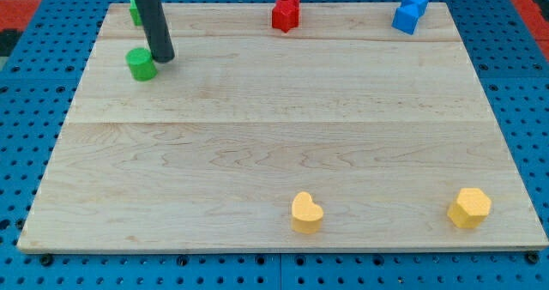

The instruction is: Place the green circle below the green star

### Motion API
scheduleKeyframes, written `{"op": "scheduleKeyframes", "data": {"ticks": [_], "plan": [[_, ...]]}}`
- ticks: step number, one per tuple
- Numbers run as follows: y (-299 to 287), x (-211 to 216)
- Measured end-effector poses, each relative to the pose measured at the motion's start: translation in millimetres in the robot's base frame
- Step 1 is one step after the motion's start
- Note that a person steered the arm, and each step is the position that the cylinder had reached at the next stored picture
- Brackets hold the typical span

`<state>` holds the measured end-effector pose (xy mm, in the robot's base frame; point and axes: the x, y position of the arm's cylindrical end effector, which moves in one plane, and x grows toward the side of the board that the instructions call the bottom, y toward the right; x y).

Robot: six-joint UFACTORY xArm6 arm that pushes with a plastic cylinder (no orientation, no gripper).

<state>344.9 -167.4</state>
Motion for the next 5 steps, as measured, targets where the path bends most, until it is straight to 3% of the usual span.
{"op": "scheduleKeyframes", "data": {"ticks": [1,2,4,5], "plan": [[-5,41],[-37,38],[-44,-45],[-47,-34]]}}
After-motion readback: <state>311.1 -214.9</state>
